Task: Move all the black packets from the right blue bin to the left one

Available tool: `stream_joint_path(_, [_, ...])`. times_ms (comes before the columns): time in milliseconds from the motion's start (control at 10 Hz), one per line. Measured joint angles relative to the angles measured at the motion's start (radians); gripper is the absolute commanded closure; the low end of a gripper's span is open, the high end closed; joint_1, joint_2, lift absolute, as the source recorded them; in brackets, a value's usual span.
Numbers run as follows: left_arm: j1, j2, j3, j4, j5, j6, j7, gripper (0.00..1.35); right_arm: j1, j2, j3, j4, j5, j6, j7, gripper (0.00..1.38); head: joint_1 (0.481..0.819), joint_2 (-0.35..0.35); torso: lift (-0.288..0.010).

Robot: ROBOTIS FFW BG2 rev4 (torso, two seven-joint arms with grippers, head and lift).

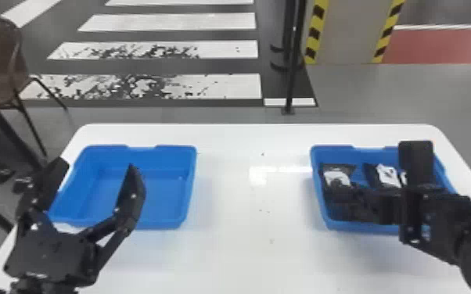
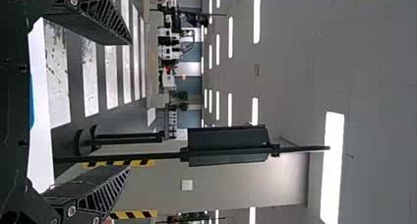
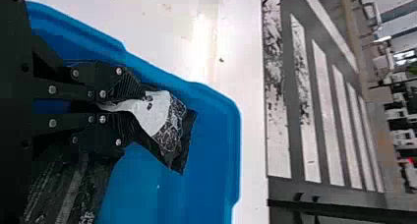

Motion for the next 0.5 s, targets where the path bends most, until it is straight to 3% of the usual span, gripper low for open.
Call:
stream_joint_path(200, [-0.003,0.0,0.0,0.0,-0.003,-0.018,0.0,0.13,0.069,0.011,-0.071,-0.046,-0.048,-0.195,0.063,1.08,0.695,0.03,-0.14])
stream_joint_path(500, [-0.011,-0.002,0.002,-0.001,-0.008,-0.03,0.0,0.13,0.107,0.009,-0.065,0.017,-0.193,-0.566,0.182,1.08,0.695,0.049,-0.14])
